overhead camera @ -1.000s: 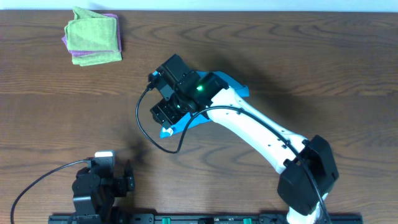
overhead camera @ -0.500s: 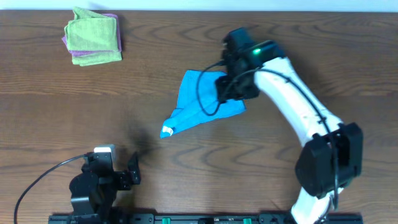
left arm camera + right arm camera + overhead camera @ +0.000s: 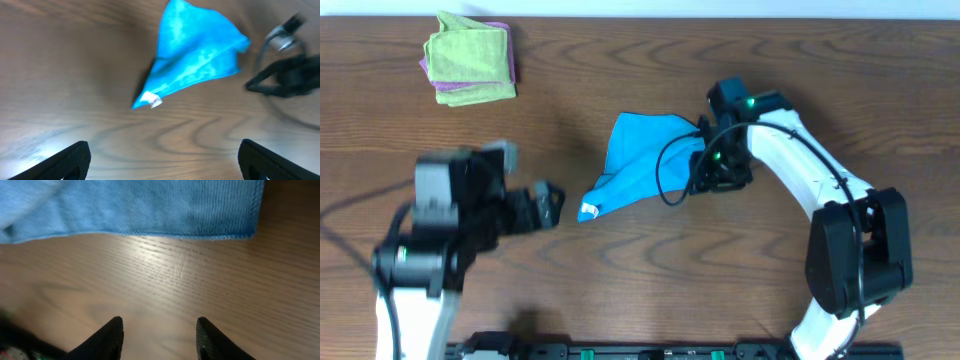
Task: Fold the cloth
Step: 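Move the left gripper to the cloth's left corner and grasp it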
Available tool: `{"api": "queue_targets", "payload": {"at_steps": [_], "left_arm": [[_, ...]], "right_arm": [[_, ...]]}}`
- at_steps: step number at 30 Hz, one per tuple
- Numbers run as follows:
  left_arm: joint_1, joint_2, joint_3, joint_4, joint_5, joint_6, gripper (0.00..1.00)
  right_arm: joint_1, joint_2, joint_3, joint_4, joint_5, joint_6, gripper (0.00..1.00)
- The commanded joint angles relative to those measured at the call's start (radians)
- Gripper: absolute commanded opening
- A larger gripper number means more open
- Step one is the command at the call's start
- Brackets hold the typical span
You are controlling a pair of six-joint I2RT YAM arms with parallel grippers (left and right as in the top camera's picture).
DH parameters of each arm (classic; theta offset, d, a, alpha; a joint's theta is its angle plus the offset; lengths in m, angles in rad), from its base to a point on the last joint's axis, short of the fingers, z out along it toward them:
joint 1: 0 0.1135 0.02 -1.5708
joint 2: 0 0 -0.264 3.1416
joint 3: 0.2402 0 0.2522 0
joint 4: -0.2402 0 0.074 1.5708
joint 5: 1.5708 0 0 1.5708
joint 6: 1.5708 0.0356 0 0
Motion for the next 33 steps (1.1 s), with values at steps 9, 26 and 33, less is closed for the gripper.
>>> {"api": "queue_targets", "payload": {"at_steps": [9, 26, 33], "left_arm": [[-0.019, 0.333, 0.071, 0.100, 0.209, -0.402, 0.95], [-0.019, 0.418, -0.005, 0.346, 0.263, -0.571, 0.95], [-0.019, 0.418, -0.132, 0.484, 0.291, -0.694, 0.95]], "right_arm": [[-0.078, -0.015, -0.103, 0.192, 0.005, 0.058, 0.49], [-0.094, -0.003, -0.148, 0.399, 0.058, 0.102, 0.63], [-0.097, 0.005, -0.163, 0.427, 0.057, 0.112, 0.63]]}}
